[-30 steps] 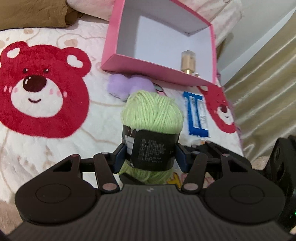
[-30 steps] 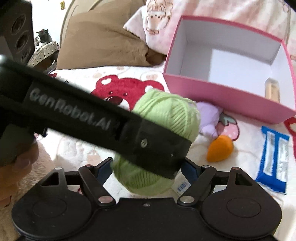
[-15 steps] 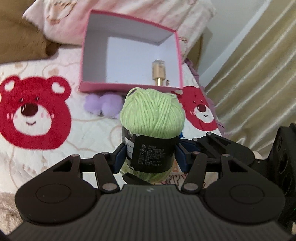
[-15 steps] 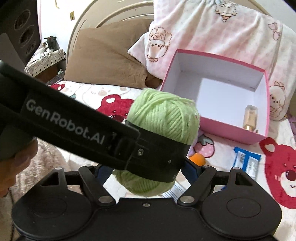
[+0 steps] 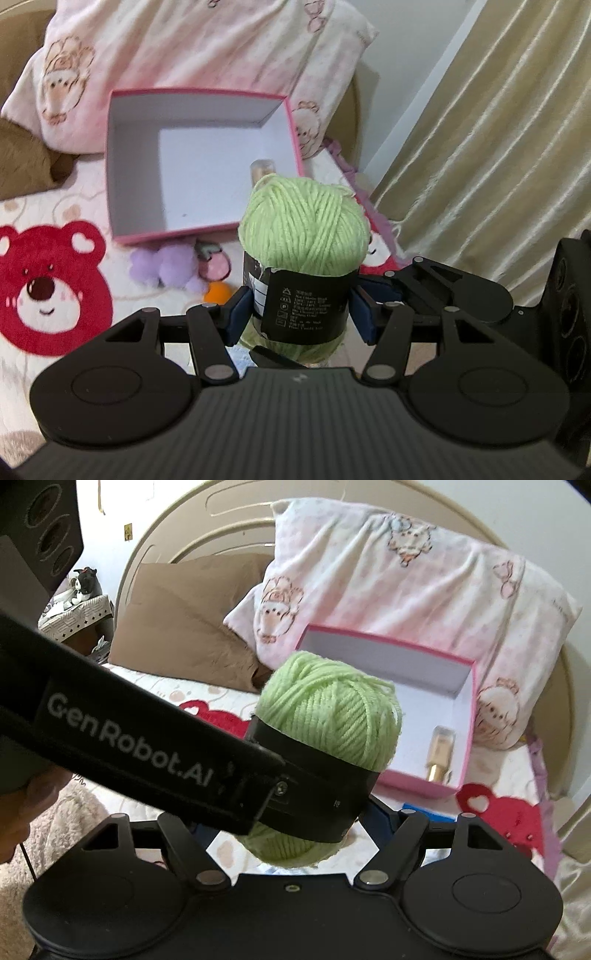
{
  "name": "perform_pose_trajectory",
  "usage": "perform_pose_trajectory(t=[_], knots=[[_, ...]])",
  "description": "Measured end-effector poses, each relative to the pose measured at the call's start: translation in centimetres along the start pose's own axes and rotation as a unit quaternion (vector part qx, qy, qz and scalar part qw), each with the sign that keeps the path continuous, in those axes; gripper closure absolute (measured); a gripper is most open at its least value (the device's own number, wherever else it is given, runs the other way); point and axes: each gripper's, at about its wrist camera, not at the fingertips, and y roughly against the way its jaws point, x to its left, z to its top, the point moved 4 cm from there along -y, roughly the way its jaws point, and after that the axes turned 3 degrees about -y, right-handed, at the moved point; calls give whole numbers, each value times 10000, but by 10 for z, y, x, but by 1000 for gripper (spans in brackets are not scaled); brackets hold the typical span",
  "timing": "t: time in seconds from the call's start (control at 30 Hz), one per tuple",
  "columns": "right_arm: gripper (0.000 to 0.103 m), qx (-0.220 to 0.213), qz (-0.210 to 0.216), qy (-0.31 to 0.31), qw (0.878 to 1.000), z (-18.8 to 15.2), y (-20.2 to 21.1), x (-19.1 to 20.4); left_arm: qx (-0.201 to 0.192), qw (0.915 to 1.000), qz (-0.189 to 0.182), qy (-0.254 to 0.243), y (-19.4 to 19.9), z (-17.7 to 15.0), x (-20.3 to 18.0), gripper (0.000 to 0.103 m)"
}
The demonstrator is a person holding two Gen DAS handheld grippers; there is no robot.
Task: Organize objects
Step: 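Carry the yarn ball with the left gripper into the pink box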
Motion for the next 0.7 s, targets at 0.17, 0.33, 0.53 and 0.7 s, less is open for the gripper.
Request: perform_pose_trajectory(t=[0.17, 0.33, 0.53, 0.7], knots=[[22, -167, -81, 106, 9998, 13, 6, -15, -57, 10000, -51, -60, -4, 17, -8, 47], [23, -272, -160, 207, 9993, 30, -4, -35, -67, 10000, -22, -47, -21, 43, -7, 47], [27, -297, -205, 287, 9989, 50, -33, -65, -75, 9998, -29, 186, -54, 79, 8, 47], [30, -304, -201, 148, 9992, 68, -66, -98, -131, 9991, -37, 398, -91, 109, 24, 47]])
